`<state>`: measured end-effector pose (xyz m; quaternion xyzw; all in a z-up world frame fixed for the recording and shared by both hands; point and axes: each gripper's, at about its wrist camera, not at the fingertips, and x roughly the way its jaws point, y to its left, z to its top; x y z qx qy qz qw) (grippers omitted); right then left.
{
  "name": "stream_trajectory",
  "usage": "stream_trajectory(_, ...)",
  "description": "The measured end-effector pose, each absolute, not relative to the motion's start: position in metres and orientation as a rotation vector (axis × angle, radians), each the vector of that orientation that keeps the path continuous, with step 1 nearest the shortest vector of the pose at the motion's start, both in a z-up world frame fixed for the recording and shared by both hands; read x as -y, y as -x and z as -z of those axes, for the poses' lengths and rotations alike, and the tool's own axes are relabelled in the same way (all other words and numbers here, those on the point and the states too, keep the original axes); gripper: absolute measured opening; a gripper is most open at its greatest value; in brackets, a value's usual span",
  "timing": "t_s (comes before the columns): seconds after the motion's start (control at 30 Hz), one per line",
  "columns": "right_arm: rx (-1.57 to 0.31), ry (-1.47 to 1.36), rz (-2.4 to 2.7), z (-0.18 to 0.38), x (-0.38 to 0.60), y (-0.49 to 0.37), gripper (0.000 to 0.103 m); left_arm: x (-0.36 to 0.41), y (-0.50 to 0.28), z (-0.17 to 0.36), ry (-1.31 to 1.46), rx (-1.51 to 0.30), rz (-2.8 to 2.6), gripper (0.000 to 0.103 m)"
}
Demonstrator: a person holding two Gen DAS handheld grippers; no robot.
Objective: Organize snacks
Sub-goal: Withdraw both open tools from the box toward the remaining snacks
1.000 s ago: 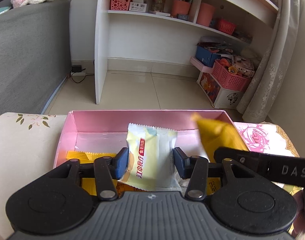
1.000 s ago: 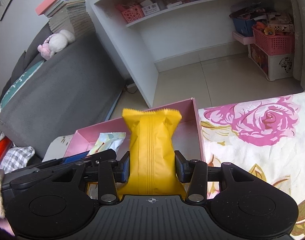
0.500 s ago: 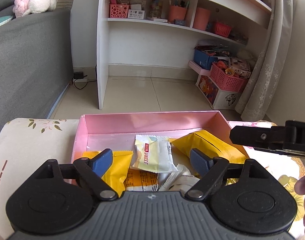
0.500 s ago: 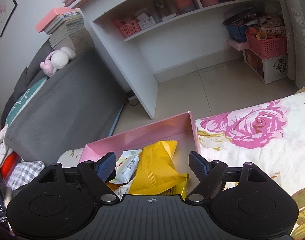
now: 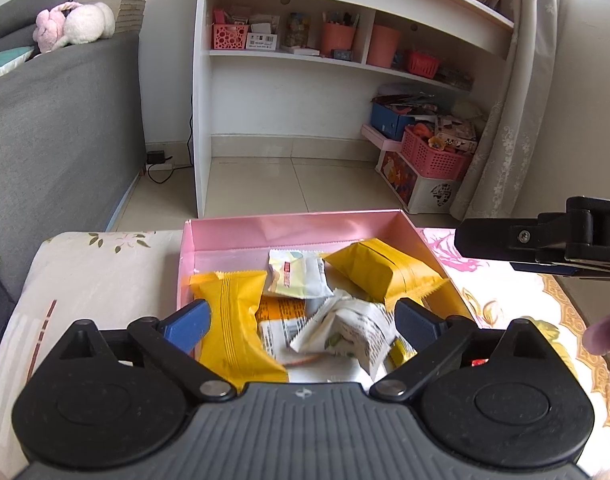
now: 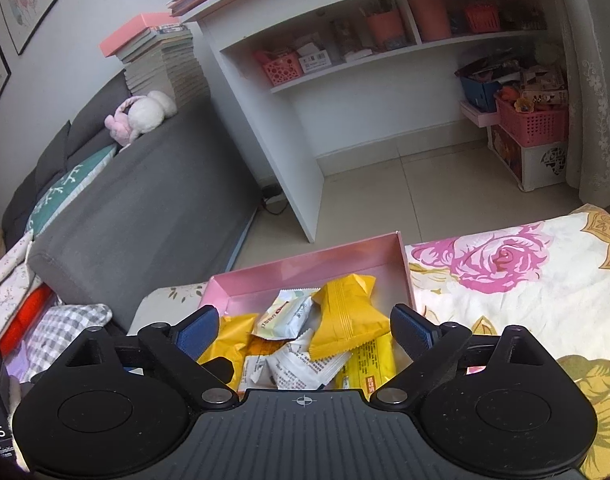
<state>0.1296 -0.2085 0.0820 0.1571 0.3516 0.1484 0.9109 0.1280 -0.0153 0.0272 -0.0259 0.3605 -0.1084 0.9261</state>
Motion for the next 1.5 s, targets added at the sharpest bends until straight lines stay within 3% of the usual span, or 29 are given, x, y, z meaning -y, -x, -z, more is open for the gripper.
stream_trajectory(0.63,-0.839,-0.223,-0.305,-0.054,0.206,-0.053,0.096,-0.002,-0.057,-0.004,0.042,-0.866,0.233,0.103)
stream_trajectory(1.5,-0.8,0.059,-0.674,0.0,0.212,0.032,0.096,-0.009,-0.007,0.031,0.079,-0.831,0.46,0.101)
